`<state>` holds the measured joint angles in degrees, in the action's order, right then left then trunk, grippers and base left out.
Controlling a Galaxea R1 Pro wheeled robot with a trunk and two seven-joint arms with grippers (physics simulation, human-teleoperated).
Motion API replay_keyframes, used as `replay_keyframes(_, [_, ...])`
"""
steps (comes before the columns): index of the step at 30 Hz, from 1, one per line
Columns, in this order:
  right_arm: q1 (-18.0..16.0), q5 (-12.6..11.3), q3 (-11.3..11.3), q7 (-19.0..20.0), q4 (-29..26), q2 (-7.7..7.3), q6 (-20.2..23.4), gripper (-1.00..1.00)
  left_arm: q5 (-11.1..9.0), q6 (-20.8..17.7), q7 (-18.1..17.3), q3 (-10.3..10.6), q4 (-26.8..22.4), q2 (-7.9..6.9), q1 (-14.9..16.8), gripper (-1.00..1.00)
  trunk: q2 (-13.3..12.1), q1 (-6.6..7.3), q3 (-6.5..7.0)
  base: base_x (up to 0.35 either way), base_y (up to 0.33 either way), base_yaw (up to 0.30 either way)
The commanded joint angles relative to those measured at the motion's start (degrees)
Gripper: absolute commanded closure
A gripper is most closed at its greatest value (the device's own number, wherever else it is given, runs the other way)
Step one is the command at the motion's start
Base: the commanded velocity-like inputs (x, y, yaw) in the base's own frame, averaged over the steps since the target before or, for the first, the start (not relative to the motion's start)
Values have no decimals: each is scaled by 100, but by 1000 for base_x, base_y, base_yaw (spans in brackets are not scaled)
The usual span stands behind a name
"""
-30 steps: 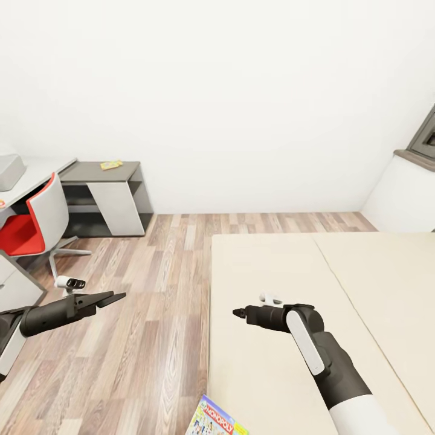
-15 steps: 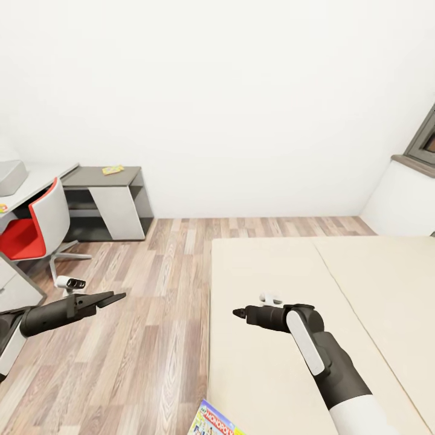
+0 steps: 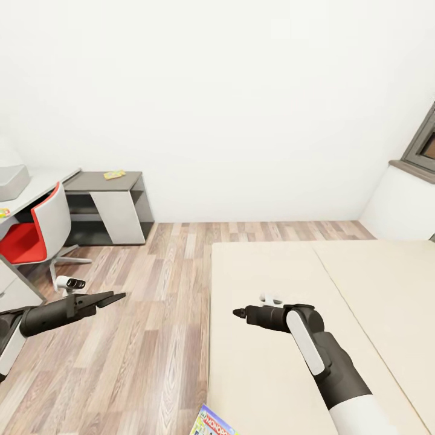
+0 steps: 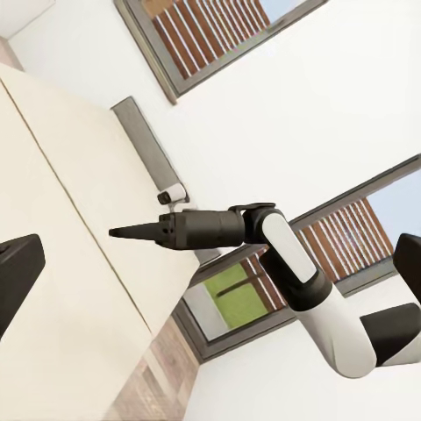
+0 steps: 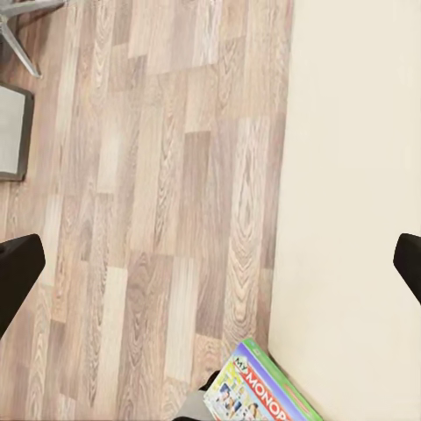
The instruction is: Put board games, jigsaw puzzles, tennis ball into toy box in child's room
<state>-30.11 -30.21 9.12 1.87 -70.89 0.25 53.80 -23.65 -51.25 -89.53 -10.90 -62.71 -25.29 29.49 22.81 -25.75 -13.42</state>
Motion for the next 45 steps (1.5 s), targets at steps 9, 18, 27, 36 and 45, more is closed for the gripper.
replay_keyframes(9, [-6,20,-15,23,-4,1,25,-100,1,-61,-21,0,0,-2,4,-100,11,-4,48,0,0,0])
replay_keyframes(18, [-6,16,-31,23,-4,1,25,-100,1,-61,-22,0,1,-2,4,-100,11,-4,53,0,84,0])
replay_keyframes(27, [-8,10,-33,23,-4,-2,25,-100,1,-61,-21,0,4,-2,4,-100,11,-4,54,0,255,0])
replay_keyframes(36, [-6,7,-33,23,-2,1,25,-100,1,-61,-23,0,3,-2,4,-100,11,-4,54,0,287,0])
replay_keyframes(45, [-4,6,-33,23,-1,1,22,-100,1,-62,-21,0,4,-2,4,-100,11,-4,54,0,288,0])
